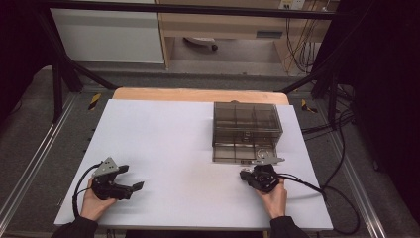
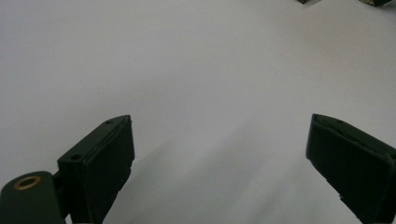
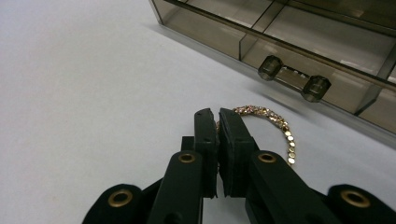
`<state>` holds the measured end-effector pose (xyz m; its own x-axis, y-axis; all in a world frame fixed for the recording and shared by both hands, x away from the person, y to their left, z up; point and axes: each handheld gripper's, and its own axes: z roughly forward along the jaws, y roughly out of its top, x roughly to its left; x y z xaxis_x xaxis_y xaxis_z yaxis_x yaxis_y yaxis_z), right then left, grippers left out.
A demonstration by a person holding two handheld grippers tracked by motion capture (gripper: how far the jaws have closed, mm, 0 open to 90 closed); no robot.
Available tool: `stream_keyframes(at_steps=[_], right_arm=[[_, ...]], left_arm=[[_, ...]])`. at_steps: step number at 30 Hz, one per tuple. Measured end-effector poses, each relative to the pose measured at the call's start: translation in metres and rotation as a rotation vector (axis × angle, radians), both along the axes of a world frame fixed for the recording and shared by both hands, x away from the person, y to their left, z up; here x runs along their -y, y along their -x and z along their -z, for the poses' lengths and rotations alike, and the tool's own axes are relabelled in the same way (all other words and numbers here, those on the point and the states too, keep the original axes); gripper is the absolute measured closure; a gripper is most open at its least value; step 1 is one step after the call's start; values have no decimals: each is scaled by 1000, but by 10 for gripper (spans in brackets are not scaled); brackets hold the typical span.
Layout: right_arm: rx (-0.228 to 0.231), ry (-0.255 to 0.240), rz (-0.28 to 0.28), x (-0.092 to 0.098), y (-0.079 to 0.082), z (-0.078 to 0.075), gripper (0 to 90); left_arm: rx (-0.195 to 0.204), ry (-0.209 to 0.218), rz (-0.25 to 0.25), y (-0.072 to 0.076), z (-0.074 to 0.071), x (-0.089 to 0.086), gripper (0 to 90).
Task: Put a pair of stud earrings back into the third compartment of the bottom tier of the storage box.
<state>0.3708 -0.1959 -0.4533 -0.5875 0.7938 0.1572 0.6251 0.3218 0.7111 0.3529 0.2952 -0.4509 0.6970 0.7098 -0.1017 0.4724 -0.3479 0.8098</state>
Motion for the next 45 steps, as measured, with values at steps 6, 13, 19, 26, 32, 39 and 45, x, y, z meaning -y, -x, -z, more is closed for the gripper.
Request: stream_keyframes(at_steps=[6, 13, 19, 26, 32, 39, 45], right_arm=[[-3, -13, 3, 2, 2, -5, 872], [1, -22, -6, 5, 4, -11, 872], [5, -30, -9, 8, 5, -16, 872], [12, -28, -10, 13, 5, -22, 872], [18, -31, -7, 18, 6, -27, 872], [23, -33, 2, 22, 4, -32, 872], [33, -25, 6, 27, 1, -36, 872]], left_arm=[[-1, 0, -1, 0, 0, 0, 77], [-2, 0, 1, 0, 0, 0, 77], [-3, 0, 1, 0, 0, 0, 77], [-5, -1, 2, 0, 1, 0, 77], [-6, -2, 1, -1, 1, 0, 77], [-6, -3, 2, -1, 1, 0, 77], [-6, -4, 1, -1, 1, 0, 77]])
